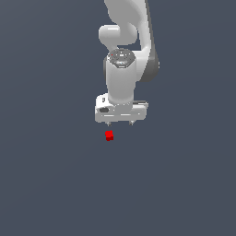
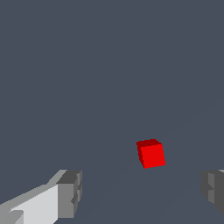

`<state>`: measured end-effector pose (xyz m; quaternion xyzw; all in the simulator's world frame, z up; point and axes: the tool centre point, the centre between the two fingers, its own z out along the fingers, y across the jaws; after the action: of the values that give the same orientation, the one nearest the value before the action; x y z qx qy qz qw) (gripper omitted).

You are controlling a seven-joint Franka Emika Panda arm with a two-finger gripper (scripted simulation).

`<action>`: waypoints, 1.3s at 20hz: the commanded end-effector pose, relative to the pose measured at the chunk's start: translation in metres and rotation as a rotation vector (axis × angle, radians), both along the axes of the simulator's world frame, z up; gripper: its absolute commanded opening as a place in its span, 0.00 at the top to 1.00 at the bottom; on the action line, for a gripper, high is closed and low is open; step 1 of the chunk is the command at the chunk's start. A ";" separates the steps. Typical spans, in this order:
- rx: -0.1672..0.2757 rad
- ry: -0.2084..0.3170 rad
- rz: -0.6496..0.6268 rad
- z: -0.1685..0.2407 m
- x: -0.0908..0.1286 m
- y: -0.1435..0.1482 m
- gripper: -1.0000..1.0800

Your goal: Pick up the red cube and move it to a goal position.

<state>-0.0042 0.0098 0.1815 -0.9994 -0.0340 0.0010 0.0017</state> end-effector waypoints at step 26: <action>-0.002 -0.002 0.147 -0.140 -0.031 -0.050 0.04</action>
<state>-0.0339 -0.0369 0.0511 -0.9948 -0.1022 0.0009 0.0006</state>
